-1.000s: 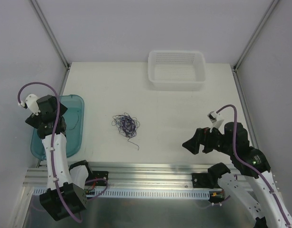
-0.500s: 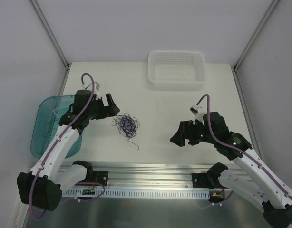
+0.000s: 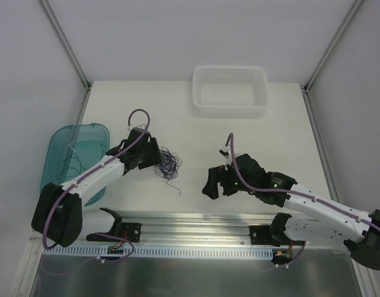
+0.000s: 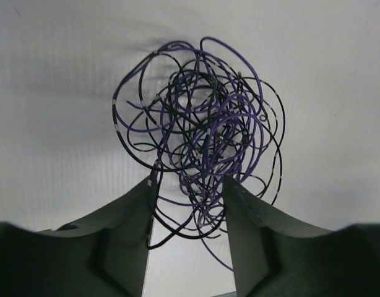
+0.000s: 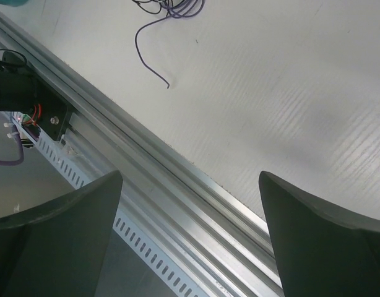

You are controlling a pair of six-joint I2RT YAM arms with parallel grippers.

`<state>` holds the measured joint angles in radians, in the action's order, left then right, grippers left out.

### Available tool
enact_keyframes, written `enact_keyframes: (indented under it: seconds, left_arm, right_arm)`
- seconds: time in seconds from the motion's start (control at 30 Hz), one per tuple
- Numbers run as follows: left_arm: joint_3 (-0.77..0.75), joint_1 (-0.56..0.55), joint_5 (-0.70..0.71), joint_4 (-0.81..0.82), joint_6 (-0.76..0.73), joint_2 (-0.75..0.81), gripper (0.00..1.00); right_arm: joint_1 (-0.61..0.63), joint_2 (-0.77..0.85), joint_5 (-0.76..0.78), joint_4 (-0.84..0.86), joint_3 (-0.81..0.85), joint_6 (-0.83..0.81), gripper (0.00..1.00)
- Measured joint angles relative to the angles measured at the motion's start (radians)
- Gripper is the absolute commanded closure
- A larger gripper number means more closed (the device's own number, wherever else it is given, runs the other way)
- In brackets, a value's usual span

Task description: Untangle the cables

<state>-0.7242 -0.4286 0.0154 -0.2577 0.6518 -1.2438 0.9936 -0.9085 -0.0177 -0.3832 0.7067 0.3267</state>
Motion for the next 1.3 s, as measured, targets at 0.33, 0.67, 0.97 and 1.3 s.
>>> enact_keyframes:
  seconds: [0.33, 0.67, 0.97, 1.3]
  left_arm:
    - [0.126, -0.182, 0.017, 0.052, 0.056, 0.097, 1.0]
    - [0.283, -0.28, -0.027, 0.092, 0.121, 0.371, 1.0]
    - [0.331, -0.289, -0.032, 0.1, 0.169, 0.406, 1.0]
    - [0.331, -0.299, -0.032, 0.103, 0.171, 0.405, 1.0]
  right_arm:
    - [0.033, -0.068, 0.104, 0.128, -0.036, 0.047, 0.01]
    - [0.038, -0.332, 0.105, 0.335, -0.001, 0.092, 0.1]
    - [0.063, -0.606, 0.08, 0.497, 0.109, 0.166, 0.19]
    - [0.075, -0.826, 0.061, 0.548, 0.246, 0.182, 0.76]
